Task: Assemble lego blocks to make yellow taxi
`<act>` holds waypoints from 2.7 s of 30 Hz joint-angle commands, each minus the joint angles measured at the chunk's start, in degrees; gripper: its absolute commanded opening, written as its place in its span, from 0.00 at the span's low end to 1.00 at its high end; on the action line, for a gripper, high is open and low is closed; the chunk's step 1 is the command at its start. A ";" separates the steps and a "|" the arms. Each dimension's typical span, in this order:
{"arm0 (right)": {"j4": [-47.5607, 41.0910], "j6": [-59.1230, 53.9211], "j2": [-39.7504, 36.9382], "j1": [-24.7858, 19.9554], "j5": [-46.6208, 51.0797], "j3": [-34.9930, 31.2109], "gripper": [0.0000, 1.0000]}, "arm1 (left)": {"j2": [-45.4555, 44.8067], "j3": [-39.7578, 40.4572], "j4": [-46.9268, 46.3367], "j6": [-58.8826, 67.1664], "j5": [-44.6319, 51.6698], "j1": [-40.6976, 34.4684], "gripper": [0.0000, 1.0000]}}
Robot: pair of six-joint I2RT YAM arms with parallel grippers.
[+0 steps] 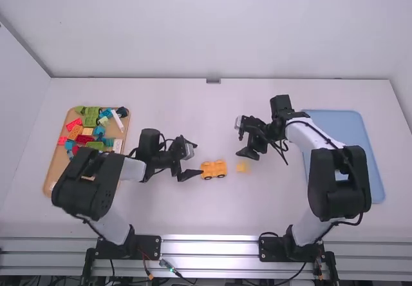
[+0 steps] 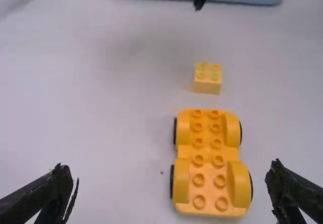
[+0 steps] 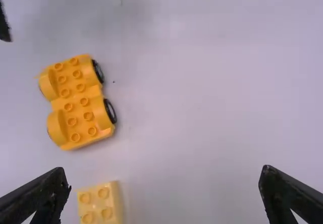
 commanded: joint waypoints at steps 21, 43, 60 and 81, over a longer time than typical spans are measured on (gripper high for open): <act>10.69 -12.50 2.93 -6.38 -11.87 -15.13 0.99 | 4.44 1.16 9.07 -12.70 5.53 -1.29 0.99; 22.86 -10.34 4.85 -6.47 -11.30 -22.56 1.00 | 3.63 -0.52 1.70 -2.25 -12.37 -9.97 0.99; 20.41 -10.64 10.64 -6.51 -12.37 -18.05 0.59 | 6.34 0.83 1.42 -1.31 -11.78 -10.03 0.99; 20.09 -10.62 10.64 -6.47 -11.32 -18.01 0.24 | 12.15 2.69 5.40 -1.27 -8.87 -9.99 0.81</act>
